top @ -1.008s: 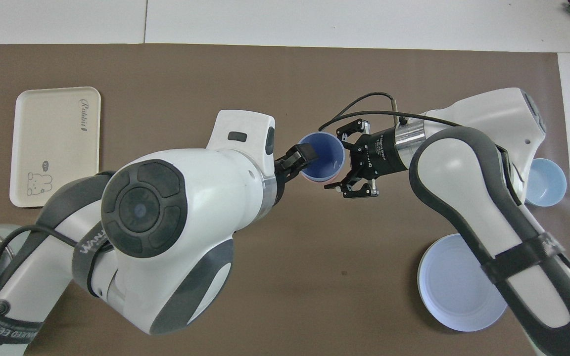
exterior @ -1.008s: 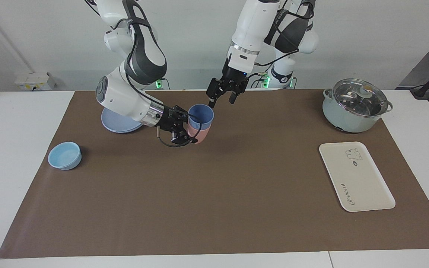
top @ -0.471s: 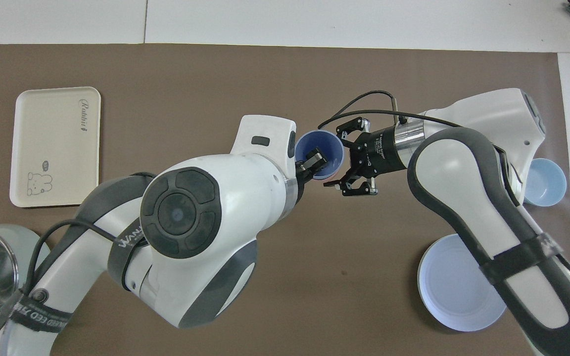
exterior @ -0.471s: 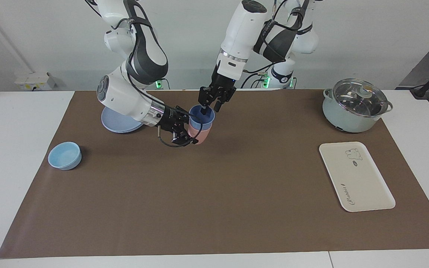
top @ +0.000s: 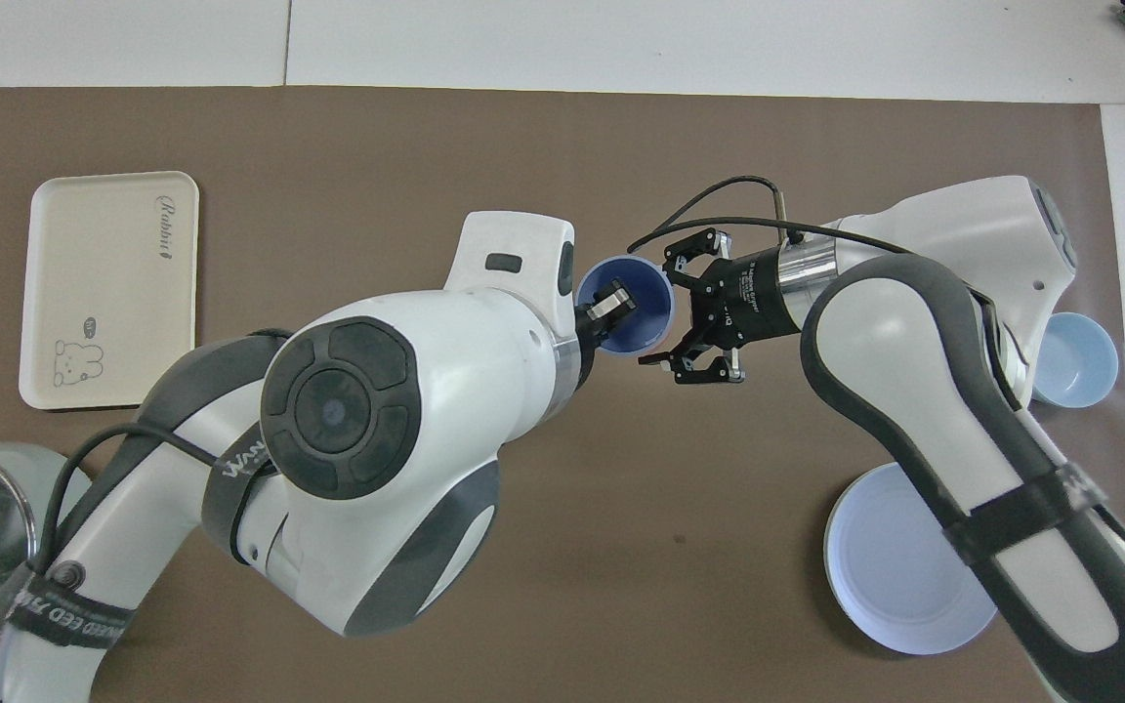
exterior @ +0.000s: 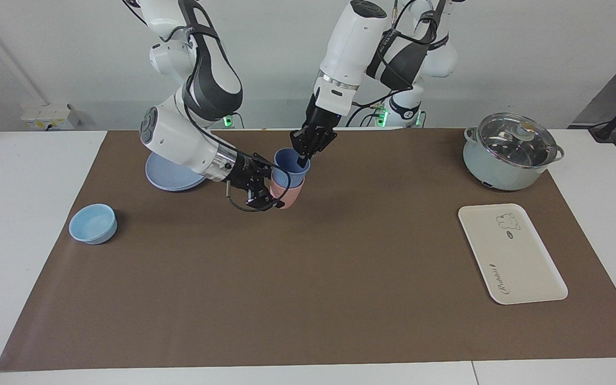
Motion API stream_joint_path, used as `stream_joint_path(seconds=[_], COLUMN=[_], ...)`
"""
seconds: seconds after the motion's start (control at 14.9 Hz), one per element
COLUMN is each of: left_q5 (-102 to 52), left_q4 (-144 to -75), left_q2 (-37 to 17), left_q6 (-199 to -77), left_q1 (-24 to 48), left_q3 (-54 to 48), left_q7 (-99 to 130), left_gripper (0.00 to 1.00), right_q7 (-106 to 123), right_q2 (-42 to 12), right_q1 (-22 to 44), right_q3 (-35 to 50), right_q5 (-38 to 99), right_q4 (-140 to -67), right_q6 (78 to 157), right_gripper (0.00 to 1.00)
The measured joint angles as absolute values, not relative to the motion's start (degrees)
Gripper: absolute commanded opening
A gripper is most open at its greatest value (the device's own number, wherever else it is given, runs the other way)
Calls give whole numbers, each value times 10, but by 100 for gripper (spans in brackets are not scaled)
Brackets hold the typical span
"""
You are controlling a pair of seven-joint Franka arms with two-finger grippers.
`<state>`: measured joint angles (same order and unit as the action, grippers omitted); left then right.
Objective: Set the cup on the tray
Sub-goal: 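Grasp the blue cup with the left gripper while the right gripper releases, then carry the blue cup to the tray while the right gripper withdraws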
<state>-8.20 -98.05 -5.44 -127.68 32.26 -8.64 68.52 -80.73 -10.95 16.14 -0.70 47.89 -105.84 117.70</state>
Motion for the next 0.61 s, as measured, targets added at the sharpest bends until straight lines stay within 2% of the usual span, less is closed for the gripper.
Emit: stream_joint_path(seconds=[0.61], left_q5=[-82], left_q4=[-868], left_q2=[-36], left_q6=[-1122], left_q1=[306], left_q3=[-72], left_q7=[690], left_gripper=[0], right_q7=[-808], right_q2=[-109], right_q1=[149], right_q3=[-9], right_q5=[479], right_q4=[-1057], right_q6=[1184], right_gripper=[0])
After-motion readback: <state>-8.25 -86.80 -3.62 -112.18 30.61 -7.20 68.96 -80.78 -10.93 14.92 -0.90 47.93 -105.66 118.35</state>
